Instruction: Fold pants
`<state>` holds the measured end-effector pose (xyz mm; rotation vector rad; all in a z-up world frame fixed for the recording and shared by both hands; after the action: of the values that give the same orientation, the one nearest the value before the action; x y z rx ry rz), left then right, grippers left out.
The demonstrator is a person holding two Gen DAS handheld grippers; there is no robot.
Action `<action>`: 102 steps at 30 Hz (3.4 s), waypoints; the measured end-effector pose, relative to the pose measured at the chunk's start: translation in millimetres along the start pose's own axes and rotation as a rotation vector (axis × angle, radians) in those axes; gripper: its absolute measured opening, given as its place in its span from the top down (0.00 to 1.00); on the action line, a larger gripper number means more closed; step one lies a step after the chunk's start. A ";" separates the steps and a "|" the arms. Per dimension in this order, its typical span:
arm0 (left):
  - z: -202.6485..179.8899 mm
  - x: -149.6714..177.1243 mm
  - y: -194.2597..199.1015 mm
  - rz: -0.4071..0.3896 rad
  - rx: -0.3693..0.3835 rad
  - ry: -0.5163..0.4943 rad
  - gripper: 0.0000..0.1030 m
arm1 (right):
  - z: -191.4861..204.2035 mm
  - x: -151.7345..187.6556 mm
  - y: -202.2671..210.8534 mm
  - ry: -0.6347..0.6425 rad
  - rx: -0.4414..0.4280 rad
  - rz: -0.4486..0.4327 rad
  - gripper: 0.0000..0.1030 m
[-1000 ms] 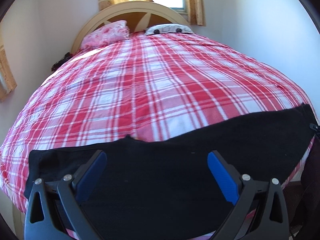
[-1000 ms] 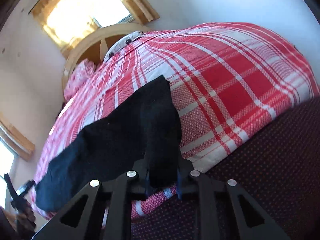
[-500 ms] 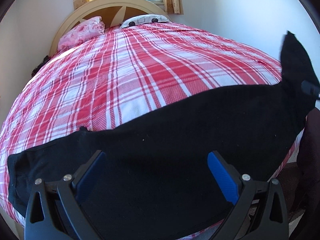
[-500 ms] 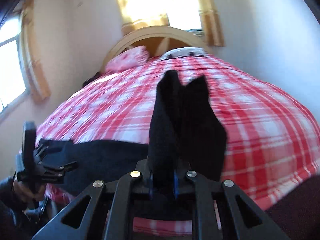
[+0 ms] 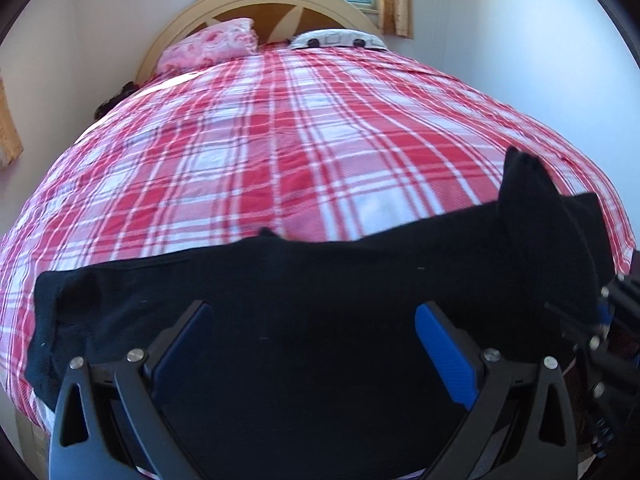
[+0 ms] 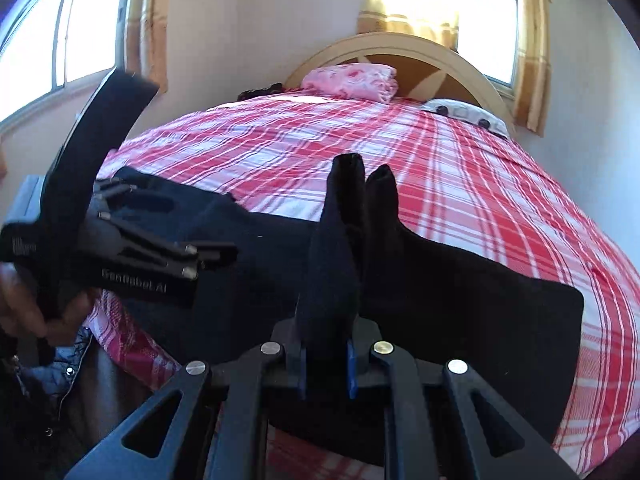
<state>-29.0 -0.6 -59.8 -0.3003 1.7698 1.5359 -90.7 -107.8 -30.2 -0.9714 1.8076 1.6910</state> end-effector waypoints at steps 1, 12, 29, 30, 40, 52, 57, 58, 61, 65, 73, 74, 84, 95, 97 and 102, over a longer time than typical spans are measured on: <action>8.1 -0.3 1.2 -0.006 -0.013 0.009 0.00 | 2.4 -0.8 -1.3 0.014 0.001 0.003 0.86; 61.7 -1.6 -2.3 -0.013 -0.066 0.098 0.00 | 66.7 7.7 -20.4 0.131 -0.071 -0.025 0.45; 75.8 3.0 -0.2 -0.028 -0.039 0.128 0.00 | 51.1 7.1 -4.4 -0.025 -0.052 -0.042 0.72; 76.1 3.0 -0.7 -0.027 -0.038 0.130 0.00 | 57.0 8.7 -6.0 -0.009 -0.043 -0.041 0.72; 80.1 5.7 -2.0 -0.007 -0.044 0.141 0.00 | 77.3 18.9 -21.7 0.197 0.054 -0.026 0.72; 80.1 5.7 2.0 -0.007 -0.052 0.137 0.00 | 68.7 24.6 -18.7 0.318 0.038 -0.004 0.71; 80.1 4.4 7.1 -0.016 -0.052 0.136 0.00 | 76.4 13.3 -29.8 0.350 0.104 -0.035 0.76; 80.5 4.0 8.1 -0.020 -0.055 0.135 0.00 | 73.2 9.7 -31.3 0.306 0.075 -0.027 0.88; 83.3 2.9 9.1 -0.026 -0.058 0.143 0.00 | 58.7 0.4 -29.3 0.180 0.013 -0.011 0.93; 85.8 3.6 5.4 -0.012 -0.045 0.165 0.00 | 47.5 -9.1 -6.9 0.041 -0.121 -0.069 0.93; 70.9 -0.7 12.3 -0.039 -0.047 0.110 0.00 | 82.8 15.9 -23.7 0.197 -0.148 -0.069 0.83; 66.8 -3.5 14.5 -0.048 -0.042 0.096 0.00 | 82.3 16.6 -24.6 0.194 -0.157 -0.069 0.76; 2.3 -40.1 42.8 -0.171 0.121 -0.032 0.00 | 3.7 -17.8 53.9 -0.140 -0.146 -0.284 0.44; -72.9 -11.2 -13.4 0.011 0.068 -0.159 0.00 | -142.4 19.5 -12.8 -0.516 0.193 0.043 0.77; -54.5 3.8 -22.3 0.053 0.105 -0.093 0.00 | -160.6 30.4 -14.3 -0.652 0.124 -0.042 0.77; -20.0 17.7 -11.7 0.077 0.148 -0.026 0.00 | -158.2 29.1 -9.4 -0.614 0.134 -0.047 0.76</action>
<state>-41.6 -16.8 -80.5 -0.1401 1.8826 1.4454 -82.6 -268.4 -38.6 -0.3693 1.4446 1.5858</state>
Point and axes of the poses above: each gripper's, at about its wrist camera, not at the fingertips, and y roughly against the way its jaws point, z to its left, x to its underside, the point moved 2 cm from there along -y, roughly the way its jaws point
